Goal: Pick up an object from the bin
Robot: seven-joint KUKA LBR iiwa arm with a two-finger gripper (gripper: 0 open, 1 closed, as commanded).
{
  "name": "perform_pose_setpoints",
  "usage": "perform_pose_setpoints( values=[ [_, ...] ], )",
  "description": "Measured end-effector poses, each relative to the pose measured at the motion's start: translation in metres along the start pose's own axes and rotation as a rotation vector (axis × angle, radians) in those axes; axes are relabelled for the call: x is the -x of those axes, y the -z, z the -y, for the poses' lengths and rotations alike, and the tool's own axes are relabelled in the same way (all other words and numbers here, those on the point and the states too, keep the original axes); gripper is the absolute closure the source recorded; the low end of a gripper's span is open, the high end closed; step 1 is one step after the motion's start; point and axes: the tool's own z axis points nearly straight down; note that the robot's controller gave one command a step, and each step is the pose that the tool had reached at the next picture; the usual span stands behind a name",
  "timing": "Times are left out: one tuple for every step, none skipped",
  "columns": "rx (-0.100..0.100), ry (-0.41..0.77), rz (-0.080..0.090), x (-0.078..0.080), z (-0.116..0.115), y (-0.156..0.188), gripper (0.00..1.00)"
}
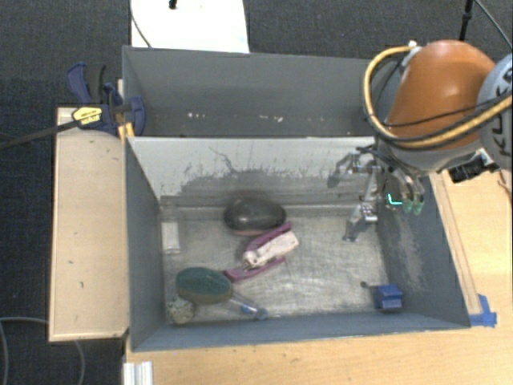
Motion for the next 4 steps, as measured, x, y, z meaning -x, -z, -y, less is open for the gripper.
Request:
perform_pose_setpoints(
  values=[
    [0.002,0.025,0.001,0.023,-0.053,-0.093,0.00],
    [-0.003,0.113,0.018,0.024,-0.086,-0.137,0.00],
    [-0.002,-0.098,0.016,-0.005,-0.117,-0.154,0.00],
    [-0.004,0.023,0.015,0.005,-0.128,-0.154,0.00]
  ],
)
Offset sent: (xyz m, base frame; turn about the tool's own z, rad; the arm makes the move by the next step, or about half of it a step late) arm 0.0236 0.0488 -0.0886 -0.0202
